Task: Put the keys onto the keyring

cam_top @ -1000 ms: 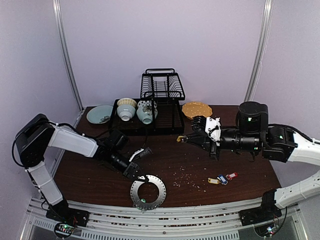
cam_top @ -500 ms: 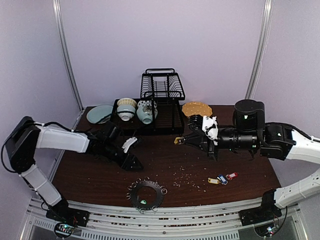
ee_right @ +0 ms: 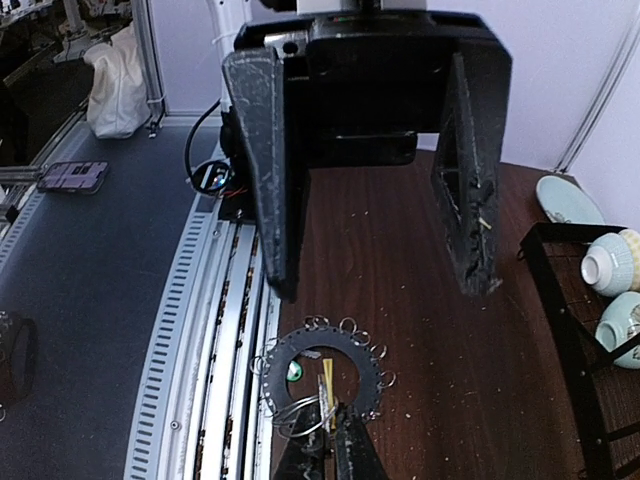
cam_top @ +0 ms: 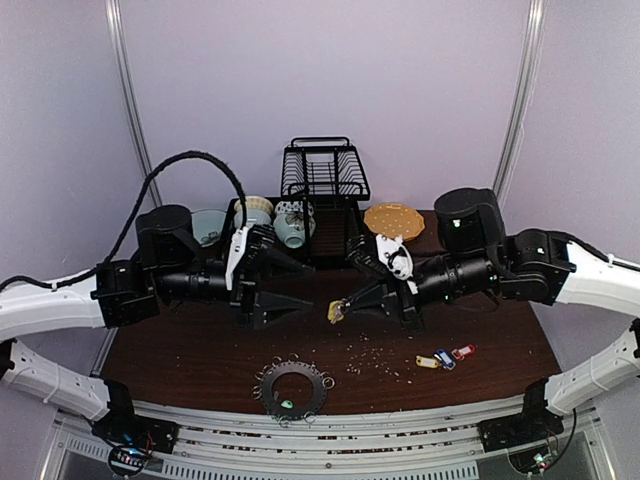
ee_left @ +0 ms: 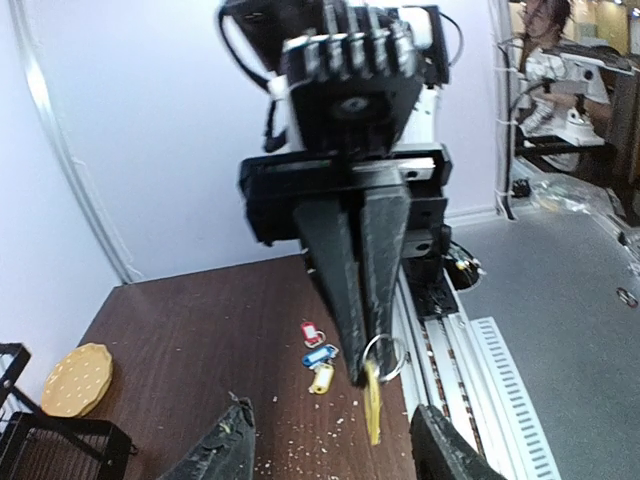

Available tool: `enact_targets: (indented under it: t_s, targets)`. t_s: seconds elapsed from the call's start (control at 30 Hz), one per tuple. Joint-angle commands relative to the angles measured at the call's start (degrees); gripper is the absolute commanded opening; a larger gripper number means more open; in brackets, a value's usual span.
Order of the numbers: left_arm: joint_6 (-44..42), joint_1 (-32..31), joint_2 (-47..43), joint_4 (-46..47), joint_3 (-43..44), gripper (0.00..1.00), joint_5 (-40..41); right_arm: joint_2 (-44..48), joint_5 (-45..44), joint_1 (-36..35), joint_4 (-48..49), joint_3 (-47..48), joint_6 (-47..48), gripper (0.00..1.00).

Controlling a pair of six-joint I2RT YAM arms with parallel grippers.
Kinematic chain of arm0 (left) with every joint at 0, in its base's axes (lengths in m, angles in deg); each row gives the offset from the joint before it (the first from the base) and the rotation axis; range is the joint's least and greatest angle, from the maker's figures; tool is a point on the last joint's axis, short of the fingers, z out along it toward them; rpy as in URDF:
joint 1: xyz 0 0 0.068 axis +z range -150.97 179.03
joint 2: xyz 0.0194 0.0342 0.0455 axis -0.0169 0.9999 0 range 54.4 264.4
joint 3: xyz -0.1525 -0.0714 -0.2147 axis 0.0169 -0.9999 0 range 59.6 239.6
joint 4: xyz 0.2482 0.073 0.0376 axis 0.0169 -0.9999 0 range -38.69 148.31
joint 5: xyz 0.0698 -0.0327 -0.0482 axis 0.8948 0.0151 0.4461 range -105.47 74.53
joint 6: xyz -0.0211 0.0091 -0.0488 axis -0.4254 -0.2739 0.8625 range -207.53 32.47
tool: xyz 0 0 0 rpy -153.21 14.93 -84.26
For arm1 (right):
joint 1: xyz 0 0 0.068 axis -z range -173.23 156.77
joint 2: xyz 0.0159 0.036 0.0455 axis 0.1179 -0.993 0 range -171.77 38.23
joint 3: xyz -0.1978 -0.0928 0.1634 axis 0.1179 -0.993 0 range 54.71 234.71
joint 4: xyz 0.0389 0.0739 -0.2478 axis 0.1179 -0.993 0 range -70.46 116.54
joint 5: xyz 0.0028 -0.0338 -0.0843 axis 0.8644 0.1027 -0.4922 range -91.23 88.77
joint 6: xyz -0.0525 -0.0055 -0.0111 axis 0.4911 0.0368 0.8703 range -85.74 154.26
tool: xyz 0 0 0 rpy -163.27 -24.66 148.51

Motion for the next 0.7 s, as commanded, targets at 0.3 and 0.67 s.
enact_targets:
  t_s: [0.3,0.67]
  targets:
    - [-18.4,-6.4,6.7,-16.0,9.8,0.57,-2.5,-4.7,2.8,-3.1,-6.4,3.7,5.3,0.0]
    - [-19.5,-7.3,8.6,-16.5,10.5,0.42,-1.4,-5.4,2.6,-3.7,-7.3,5.3,6.5,0.0]
